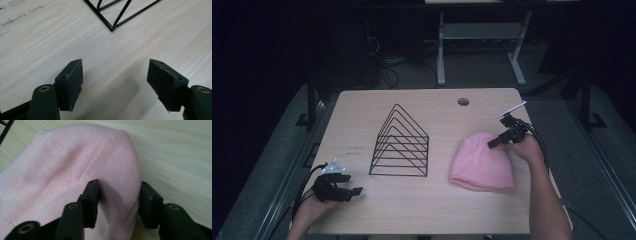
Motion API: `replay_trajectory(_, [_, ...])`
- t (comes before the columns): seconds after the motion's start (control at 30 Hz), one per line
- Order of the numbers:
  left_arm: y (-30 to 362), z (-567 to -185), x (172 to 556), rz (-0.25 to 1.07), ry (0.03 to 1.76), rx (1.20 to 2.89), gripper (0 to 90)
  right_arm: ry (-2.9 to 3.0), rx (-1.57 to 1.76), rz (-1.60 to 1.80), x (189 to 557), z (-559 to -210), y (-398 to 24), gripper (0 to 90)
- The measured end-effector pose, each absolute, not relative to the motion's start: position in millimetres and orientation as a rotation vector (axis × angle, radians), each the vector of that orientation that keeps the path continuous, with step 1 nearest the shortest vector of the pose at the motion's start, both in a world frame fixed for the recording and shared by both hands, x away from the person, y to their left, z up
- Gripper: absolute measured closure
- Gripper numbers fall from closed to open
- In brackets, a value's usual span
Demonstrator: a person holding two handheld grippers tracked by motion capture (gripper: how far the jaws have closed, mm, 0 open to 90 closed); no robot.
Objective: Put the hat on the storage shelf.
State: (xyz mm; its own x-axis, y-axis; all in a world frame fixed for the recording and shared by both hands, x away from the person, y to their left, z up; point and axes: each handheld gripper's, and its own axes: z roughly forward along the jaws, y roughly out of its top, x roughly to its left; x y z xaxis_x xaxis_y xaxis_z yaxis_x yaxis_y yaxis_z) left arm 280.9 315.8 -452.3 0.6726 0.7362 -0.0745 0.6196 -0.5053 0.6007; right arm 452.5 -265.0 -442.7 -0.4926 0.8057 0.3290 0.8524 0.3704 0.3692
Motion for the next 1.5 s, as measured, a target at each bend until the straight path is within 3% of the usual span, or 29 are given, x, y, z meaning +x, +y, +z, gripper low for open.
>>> replay_trajectory(0.1, [315.5,-453.1,280.4,0.249,1.048,2.282,29.0,-2.509,-1.518,-0.784,452.7,-445.2,-265.6,60.0])
replay_trajectory(0.2, [315.2,-451.7,280.2,0.253,1.049,2.280,29.0,-2.468,-1.498,-0.791,452.3,-446.1,-265.2,72.5])
replay_trajectory(0.3, [315.4,-452.0,279.9,0.253,1.051,2.278,29.0,-2.463,-1.479,-0.816,450.3,-442.3,-265.3,77.9])
replay_trajectory(0.57, [314.8,-451.4,279.5,0.252,1.059,2.271,29.1,-2.441,-1.436,-0.897,443.3,-429.1,-268.7,78.8])
replay_trajectory(1.5, [291.3,-422.8,279.2,0.142,0.940,2.259,29.5,-2.519,-1.275,-1.235,392.9,-327.2,-291.0,79.2])
